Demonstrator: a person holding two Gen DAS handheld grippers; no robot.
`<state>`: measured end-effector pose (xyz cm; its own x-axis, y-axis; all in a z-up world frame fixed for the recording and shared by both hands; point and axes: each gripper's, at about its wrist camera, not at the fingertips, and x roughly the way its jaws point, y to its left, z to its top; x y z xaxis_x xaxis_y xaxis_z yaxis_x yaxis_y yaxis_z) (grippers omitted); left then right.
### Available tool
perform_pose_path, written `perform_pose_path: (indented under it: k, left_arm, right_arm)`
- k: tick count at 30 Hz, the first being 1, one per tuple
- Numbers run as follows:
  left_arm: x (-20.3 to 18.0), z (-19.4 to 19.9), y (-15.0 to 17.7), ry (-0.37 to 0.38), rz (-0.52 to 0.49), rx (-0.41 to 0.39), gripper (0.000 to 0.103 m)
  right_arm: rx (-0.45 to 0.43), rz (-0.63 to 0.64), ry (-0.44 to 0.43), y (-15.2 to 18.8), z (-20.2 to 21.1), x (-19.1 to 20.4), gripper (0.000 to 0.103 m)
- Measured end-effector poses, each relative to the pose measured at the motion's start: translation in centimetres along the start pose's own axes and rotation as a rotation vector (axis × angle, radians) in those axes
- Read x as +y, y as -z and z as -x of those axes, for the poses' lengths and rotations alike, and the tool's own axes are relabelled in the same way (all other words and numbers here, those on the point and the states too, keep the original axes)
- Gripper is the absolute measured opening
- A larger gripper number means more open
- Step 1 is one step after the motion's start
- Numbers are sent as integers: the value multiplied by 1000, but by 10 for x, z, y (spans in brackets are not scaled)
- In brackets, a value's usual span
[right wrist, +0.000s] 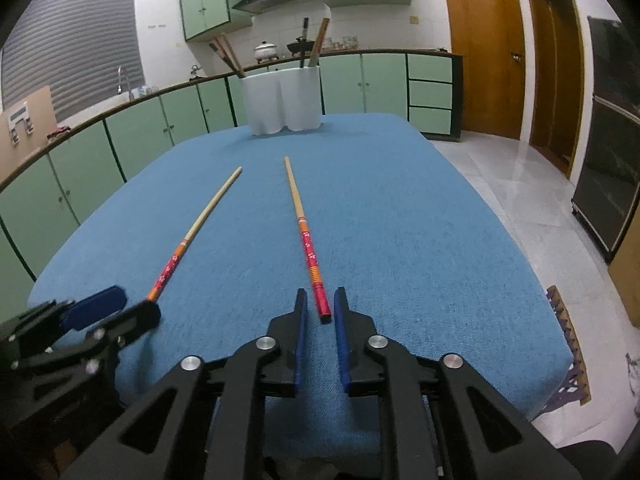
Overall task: Organize utensils
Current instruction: 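Grasp a red-patterned chopstick end with right while left grasps the other one, then lift and carry the red chopstick toward the holder with right while left carries its own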
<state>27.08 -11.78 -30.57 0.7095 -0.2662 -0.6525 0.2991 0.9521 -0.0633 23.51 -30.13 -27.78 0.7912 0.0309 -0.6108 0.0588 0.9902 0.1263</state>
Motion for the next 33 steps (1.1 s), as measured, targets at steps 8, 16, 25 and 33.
perform_pose_path:
  k: [8, 16, 25, 33]
  left_arm:
    - [2, -5, -5, 3, 3, -17, 5]
    - [4, 0, -8, 10, 25, -32, 5]
    - [8, 35, -25, 15, 36, -97, 5]
    - [13, 47, -33, 6, 47, -123, 5]
  right_arm:
    - [-13, 41, 16, 0, -4, 9, 17]
    - [-27, 39, -10, -4, 3, 13, 6]
    - [-112, 47, -41, -25, 41, 17, 6]
    - [-58, 32, -42, -19, 30, 14, 13]
